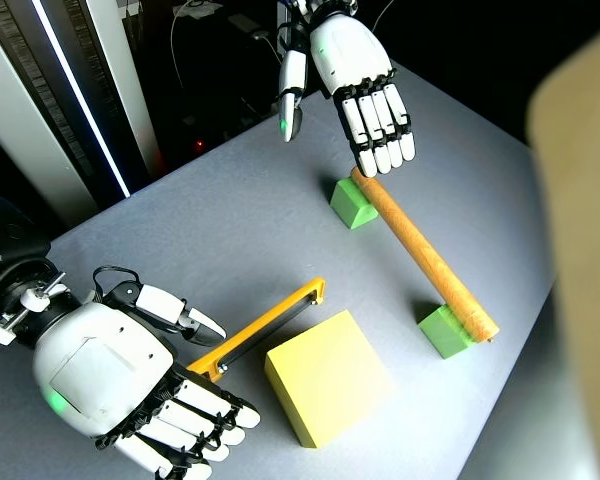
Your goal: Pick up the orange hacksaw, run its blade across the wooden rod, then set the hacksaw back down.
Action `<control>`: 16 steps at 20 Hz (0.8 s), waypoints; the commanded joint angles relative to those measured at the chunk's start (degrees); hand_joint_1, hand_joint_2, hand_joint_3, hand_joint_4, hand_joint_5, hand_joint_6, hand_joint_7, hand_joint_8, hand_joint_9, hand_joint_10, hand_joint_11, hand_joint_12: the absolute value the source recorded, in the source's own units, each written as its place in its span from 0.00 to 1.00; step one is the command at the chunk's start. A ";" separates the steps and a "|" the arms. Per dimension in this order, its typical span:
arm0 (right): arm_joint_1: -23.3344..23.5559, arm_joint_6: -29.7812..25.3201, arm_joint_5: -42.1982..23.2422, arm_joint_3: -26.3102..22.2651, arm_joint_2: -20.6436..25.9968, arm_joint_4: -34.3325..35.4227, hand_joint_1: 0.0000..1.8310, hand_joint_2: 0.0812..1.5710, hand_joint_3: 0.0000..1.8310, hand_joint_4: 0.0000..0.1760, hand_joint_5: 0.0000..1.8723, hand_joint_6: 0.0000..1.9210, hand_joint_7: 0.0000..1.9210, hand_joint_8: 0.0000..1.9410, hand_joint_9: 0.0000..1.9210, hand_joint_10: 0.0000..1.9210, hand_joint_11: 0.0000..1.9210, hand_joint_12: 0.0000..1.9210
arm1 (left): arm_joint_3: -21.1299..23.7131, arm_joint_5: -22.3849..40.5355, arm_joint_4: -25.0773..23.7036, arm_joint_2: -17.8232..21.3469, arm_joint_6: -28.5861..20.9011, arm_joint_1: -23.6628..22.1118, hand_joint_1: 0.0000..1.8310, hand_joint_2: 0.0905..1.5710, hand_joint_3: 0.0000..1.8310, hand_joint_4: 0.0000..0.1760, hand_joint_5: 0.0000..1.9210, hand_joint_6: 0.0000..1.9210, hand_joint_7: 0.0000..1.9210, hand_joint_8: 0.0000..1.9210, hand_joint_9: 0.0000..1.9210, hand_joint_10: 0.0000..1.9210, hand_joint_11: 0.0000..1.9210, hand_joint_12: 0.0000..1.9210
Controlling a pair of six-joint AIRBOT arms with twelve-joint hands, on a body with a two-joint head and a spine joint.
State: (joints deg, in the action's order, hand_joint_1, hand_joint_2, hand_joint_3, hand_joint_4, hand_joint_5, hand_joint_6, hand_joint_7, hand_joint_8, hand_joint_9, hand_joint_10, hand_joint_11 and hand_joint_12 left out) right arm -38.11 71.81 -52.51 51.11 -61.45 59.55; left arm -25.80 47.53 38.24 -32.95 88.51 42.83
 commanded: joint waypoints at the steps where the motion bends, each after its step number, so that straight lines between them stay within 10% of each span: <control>1: 0.19 -0.49 -5.24 0.16 0.40 -2.99 0.50 0.72 0.01 0.00 0.15 0.03 0.13 0.08 0.16 0.01 0.00 0.32 | 0.03 1.66 -2.84 0.85 0.63 -1.98 0.00 0.76 0.00 0.00 0.05 0.00 0.08 0.00 0.08 0.00 0.00 0.14; 12: -0.27 -0.87 -5.52 -1.45 3.05 -2.99 0.35 0.71 0.01 0.00 0.12 0.01 0.12 0.05 0.14 0.00 0.00 0.20 | -2.10 -10.81 -3.94 -0.77 4.63 -14.72 0.00 0.76 0.00 0.00 0.06 0.00 0.08 0.00 0.07 0.00 0.00 0.17; 16: -1.61 -0.92 -4.83 -3.83 5.18 -2.98 0.28 0.49 0.00 0.00 0.09 0.00 0.12 0.01 0.11 0.00 0.00 0.20 | -2.22 -10.96 -3.94 -0.78 4.63 -14.23 0.00 0.76 0.00 0.00 0.06 0.00 0.08 0.00 0.08 0.00 0.00 0.17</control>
State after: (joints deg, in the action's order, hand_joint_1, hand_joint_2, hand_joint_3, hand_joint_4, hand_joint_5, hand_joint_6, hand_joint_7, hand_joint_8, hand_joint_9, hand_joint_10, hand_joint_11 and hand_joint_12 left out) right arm -40.03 71.31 -52.51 47.11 -56.69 59.51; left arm -27.86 31.44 35.99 -33.47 93.10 29.17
